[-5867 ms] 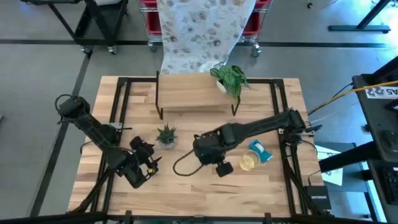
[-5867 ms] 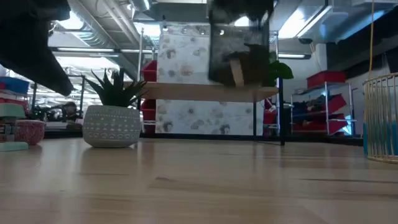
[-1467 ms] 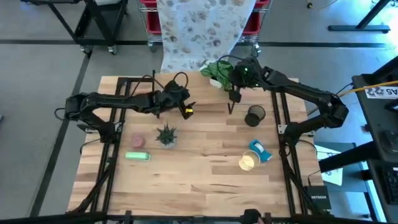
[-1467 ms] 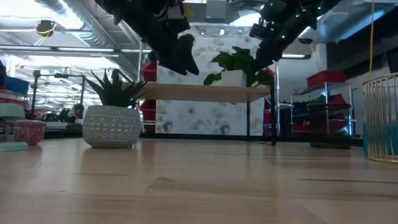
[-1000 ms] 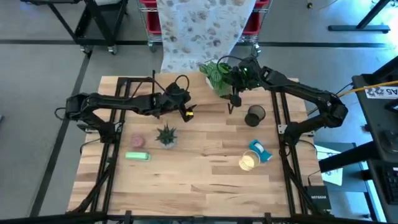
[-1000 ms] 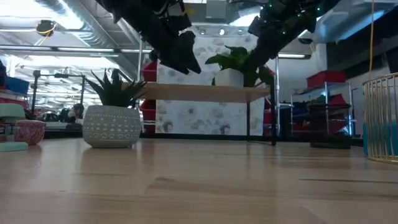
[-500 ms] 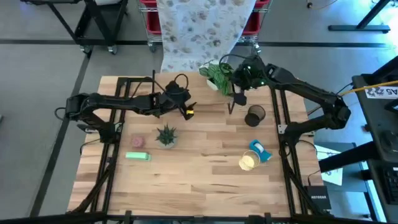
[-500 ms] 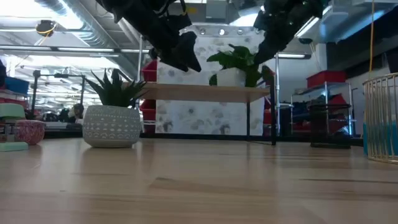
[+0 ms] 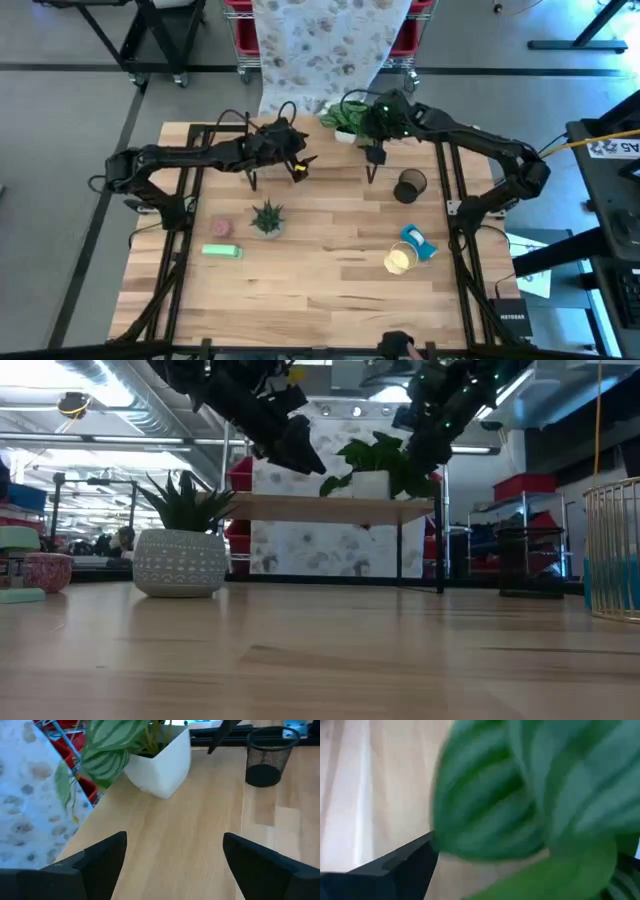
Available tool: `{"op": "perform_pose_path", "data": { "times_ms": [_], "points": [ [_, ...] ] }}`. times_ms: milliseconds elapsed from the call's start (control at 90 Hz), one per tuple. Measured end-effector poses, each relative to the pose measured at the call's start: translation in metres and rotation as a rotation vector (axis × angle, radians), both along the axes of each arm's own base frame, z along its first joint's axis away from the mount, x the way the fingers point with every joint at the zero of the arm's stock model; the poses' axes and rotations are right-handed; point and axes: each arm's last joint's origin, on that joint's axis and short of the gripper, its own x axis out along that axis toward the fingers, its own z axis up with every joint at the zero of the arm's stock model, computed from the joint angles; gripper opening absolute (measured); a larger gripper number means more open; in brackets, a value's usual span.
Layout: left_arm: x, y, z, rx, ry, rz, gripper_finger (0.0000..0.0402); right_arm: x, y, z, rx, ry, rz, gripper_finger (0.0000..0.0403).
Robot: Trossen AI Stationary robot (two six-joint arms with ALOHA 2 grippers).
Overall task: Stock shelves
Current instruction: Remove the potted plant on the shelf
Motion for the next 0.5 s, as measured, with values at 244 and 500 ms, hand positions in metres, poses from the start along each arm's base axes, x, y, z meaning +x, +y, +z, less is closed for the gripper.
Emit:
{"op": "perform_pose_path", "data": {
  "times_ms": [244, 500],
  "points": [
    [-0.005, 0.012, 0.000, -0.023, -0.011, -0.016, 0.0314, 0.004, -0.003, -0.001, -0.012, -0.021, 0.010, 0.0351],
    [-0.001, 0.011, 0.006, 0.009, -0.071, -0.125, 0.0314, 0.007, 0.000, -0.003, 0.076, -0.073, 0.087, 0.0351]
  ]
}}
